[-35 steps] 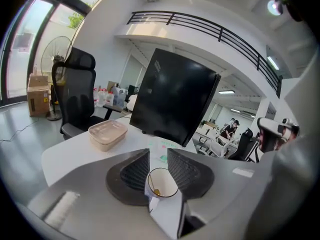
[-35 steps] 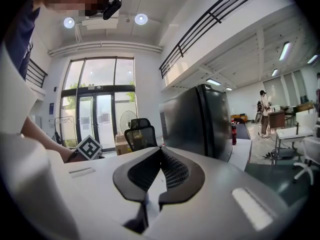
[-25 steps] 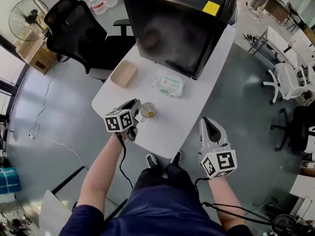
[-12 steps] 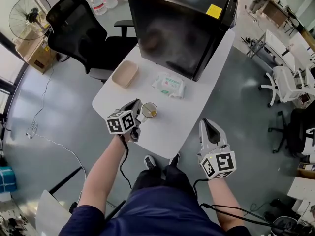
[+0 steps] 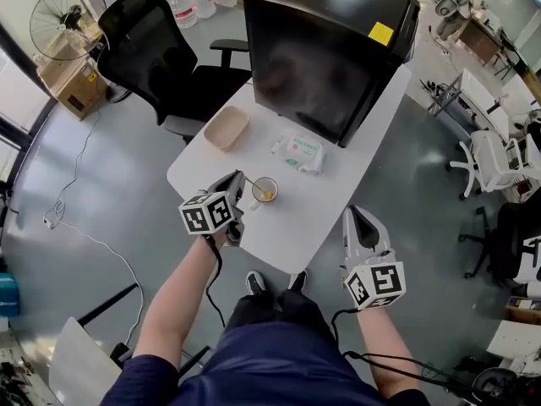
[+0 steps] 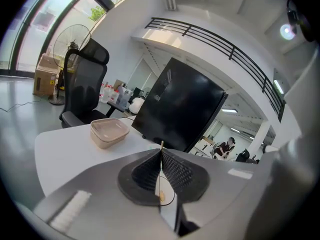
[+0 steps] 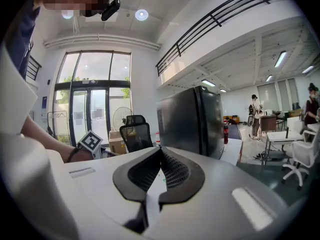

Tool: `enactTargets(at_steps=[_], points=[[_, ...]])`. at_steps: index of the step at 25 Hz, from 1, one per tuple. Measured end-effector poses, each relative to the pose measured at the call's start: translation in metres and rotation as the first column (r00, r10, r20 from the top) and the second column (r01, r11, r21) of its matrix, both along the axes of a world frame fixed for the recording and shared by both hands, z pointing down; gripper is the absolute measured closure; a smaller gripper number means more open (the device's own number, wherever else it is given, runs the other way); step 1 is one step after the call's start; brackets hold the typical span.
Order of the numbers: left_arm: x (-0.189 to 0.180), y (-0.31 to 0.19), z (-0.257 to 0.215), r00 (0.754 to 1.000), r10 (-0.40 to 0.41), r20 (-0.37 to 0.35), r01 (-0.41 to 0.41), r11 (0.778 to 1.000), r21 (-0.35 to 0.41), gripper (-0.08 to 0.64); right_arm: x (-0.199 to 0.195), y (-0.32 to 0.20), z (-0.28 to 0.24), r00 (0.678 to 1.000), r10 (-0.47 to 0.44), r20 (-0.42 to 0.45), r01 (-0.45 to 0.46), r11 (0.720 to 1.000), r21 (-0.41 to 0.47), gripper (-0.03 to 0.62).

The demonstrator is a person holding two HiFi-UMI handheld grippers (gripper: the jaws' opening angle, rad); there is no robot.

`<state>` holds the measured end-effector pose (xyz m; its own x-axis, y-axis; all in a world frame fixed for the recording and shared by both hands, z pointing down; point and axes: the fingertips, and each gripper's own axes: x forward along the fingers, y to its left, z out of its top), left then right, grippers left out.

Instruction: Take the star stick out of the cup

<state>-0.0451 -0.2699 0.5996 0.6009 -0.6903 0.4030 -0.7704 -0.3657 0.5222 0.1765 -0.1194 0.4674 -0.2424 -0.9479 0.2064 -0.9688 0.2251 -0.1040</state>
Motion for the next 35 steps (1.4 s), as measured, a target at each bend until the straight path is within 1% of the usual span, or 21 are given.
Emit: enactTargets(at_steps=[4,9,17,21,27,35], points=[[-0.006,0.002,-0.019,0.999,-0.02,-0.027,0.021,0.999,0.028,0.551,-0.004,0.0,-0.006,1.0,-0.008,0.002,0.008,1.0,0.017,0.586],[-0.012,0.006,-0.045,0.998,-0.027,-0.057,0.031,0.997,0.076,0.551,-0.009,-0.003,-0.016,1.0,-0.022,-0.005,0.022,0.999,0.037,0.586],[-0.02,0.011,-0.091,0.991,-0.045,-0.124,0.063,0.987,0.147,0.551,-0.012,-0.01,-0.027,0.999,-0.036,-0.004,0.037,0.997,0.065,0.586],[-0.027,0.014,-0.112,0.985,-0.06,-0.163,0.088,0.981,0.174,0.551,-0.013,-0.016,-0.033,0.999,-0.04,-0.006,0.04,0.996,0.08,0.586],[-0.039,0.023,-0.145,0.969,-0.081,-0.235,0.13,0.97,0.204,0.551,-0.015,-0.021,-0.044,0.999,-0.047,-0.007,0.047,0.994,0.103,0.586],[-0.054,0.035,-0.18,0.954,-0.101,-0.282,0.177,0.95,0.257,0.551,-0.019,-0.03,-0.056,0.998,-0.065,-0.011,0.066,0.989,0.134,0.586]])
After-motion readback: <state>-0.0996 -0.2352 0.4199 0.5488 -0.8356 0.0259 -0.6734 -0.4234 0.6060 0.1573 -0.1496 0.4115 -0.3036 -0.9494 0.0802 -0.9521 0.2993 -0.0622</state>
